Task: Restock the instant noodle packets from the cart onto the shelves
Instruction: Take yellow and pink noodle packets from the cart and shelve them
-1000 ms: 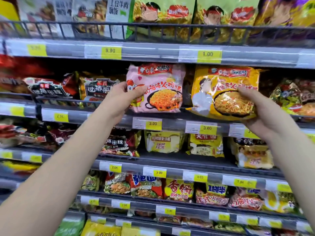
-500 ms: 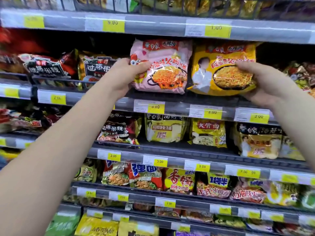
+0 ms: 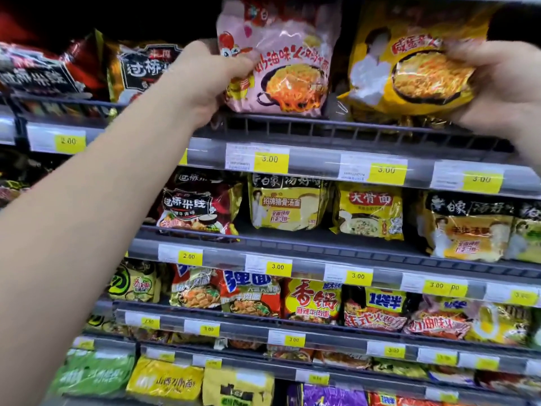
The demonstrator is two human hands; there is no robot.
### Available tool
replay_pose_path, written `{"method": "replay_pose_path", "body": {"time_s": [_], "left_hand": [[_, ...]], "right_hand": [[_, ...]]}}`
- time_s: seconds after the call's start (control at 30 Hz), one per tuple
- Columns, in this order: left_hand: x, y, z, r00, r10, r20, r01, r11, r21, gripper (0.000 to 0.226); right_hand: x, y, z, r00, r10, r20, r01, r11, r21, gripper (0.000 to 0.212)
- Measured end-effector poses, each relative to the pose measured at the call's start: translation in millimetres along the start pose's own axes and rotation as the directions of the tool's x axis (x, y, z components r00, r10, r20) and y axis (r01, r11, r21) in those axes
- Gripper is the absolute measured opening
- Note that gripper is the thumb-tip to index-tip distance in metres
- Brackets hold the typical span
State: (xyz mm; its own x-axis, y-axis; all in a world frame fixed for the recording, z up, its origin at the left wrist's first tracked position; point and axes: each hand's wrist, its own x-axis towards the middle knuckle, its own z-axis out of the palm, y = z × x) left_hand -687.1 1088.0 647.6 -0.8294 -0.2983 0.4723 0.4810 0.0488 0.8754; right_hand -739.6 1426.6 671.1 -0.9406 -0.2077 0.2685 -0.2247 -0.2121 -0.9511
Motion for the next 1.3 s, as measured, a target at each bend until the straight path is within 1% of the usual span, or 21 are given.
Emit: {"method": "replay_pose_path", "body": {"time_s": [0.03, 0.13, 0.17, 0.33, 0.4, 0.47, 0.53, 0.57, 0.6, 0.67, 0.77, 0.83, 0.87, 0.9, 0.93, 0.97, 1.0, 1.07, 1.17, 1.23, 1.3], "left_hand": [[1.7, -0.4, 0.3, 1.000, -0.001, 0.000, 0.001, 1.000, 0.024, 0.018], [5.3, -1.7, 0.8, 1.000, -0.012, 0.010, 0.012, 0.996, 0.085, 0.019], [5.7, -1.8, 0.8, 1.000, -0.024, 0.018, 0.022, 0.995, 0.101, 0.019], [5.0, -0.5, -2.0, 0.995, -0.077, 0.060, 0.066, 0.984, 0.168, 0.017], [4.4, 1.5, -3.7, 0.994, -0.091, 0.056, 0.078, 0.978, 0.193, 0.026], [2.4, 3.0, -6.5, 0.993, -0.107, 0.059, 0.087, 0.958, 0.274, 0.046], [0.7, 2.7, -8.3, 0.994, -0.100, 0.044, 0.071, 0.895, 0.441, 0.074], [-0.2, 3.7, -8.3, 0.996, -0.084, 0.039, 0.049, 0.833, 0.552, 0.081], [-2.9, 6.2, -6.3, 0.997, -0.075, 0.034, 0.036, 0.763, 0.645, 0.081], [-4.8, 7.9, -0.6, 0.999, -0.048, 0.013, 0.022, 0.667, 0.745, 0.070], [-3.2, 3.9, 8.9, 0.998, 0.026, -0.054, 0.027, 0.603, 0.797, 0.061], [-2.8, 0.0, 14.5, 0.992, 0.087, -0.096, 0.026, 0.595, 0.803, 0.063], [-2.5, -1.7, 17.3, 0.988, 0.110, -0.112, 0.027, 0.584, 0.811, 0.063], [-1.7, -3.0, 19.7, 0.985, 0.119, -0.127, 0.038, 0.564, 0.825, 0.065], [-0.8, -3.9, 22.1, 0.984, 0.118, -0.136, 0.050, 0.543, 0.838, 0.068], [0.6, -3.5, 25.0, 0.983, 0.114, -0.144, 0.065, 0.520, 0.852, 0.071], [4.0, -3.8, 27.9, 0.983, 0.107, -0.150, 0.078, 0.493, 0.866, 0.074], [9.6, -4.1, 33.6, 0.985, 0.098, -0.144, 0.092, 0.413, 0.906, 0.077], [18.0, -7.9, 39.8, 0.984, 0.135, -0.114, 0.073, 0.279, 0.958, 0.073], [25.3, -9.1, 43.0, 0.977, 0.157, -0.146, 0.097, 0.279, 0.955, 0.062], [35.5, -10.8, 44.9, 0.978, 0.131, -0.161, 0.120, 0.276, 0.954, 0.059]], "right_hand": [[1.4, 0.6, 1.7, 1.000, 0.002, -0.011, -0.002, 1.000, 0.007, 0.075], [8.7, 2.3, 3.8, 1.000, 0.022, -0.002, -0.022, 0.998, -0.063, 0.045], [9.7, 3.9, 5.2, 0.999, 0.034, 0.008, -0.033, 0.996, -0.083, 0.041], [10.2, 8.0, 10.8, 0.998, 0.063, 0.016, -0.059, 0.984, -0.167, 0.038], [12.5, 9.1, 8.5, 0.997, 0.071, 0.019, -0.067, 0.983, -0.171, 0.040], [14.6, 8.3, 4.7, 0.996, 0.084, 0.028, -0.078, 0.981, -0.176, 0.044], [17.3, 6.6, -1.0, 0.995, 0.091, 0.037, -0.081, 0.976, -0.203, 0.049], [18.3, 6.7, -3.6, 0.995, 0.096, 0.019, -0.090, 0.975, -0.204, 0.052], [18.5, 5.8, -6.0, 0.995, 0.096, 0.009, -0.091, 0.971, -0.221, 0.051], [18.6, 5.9, -9.4, 0.995, 0.090, 0.031, -0.081, 0.968, -0.239, 0.039], [11.9, 7.0, -8.0, 0.993, 0.113, 0.033, -0.101, 0.960, -0.260, 0.016], [10.8, 7.9, -8.2, 0.993, 0.118, 0.016, -0.109, 0.959, -0.262, 0.036], [10.0, 7.8, -7.3, 0.993, 0.117, 0.002, -0.113, 0.960, -0.257, 0.032], [8.3, 6.5, -6.0, 0.994, 0.109, 0.004, -0.105, 0.963, -0.248, 0.014], [6.6, 4.5, -6.0, 0.994, 0.104, 0.034, -0.093, 0.966, -0.241, 0.014], [6.6, 3.4, -7.0, 0.992, 0.115, 0.056, -0.096, 0.960, -0.262, 0.039], [6.8, 1.8, -9.4, 0.991, 0.120, 0.052, -0.102, 0.960, -0.262, 0.054], [8.0, 1.0, -12.3, 0.994, 0.099, 0.056, -0.079, 0.956, -0.282, 0.061], [9.4, 2.0, -12.8, 0.994, 0.098, 0.038, -0.083, 0.957, -0.277, 0.041], [10.8, 3.5, -16.4, 0.996, 0.073, 0.043, -0.059, 0.960, -0.274, 0.034], [10.5, 4.3, -19.1, 0.998, 0.060, 0.023, -0.052, 0.963, -0.263, 0.033]]}}
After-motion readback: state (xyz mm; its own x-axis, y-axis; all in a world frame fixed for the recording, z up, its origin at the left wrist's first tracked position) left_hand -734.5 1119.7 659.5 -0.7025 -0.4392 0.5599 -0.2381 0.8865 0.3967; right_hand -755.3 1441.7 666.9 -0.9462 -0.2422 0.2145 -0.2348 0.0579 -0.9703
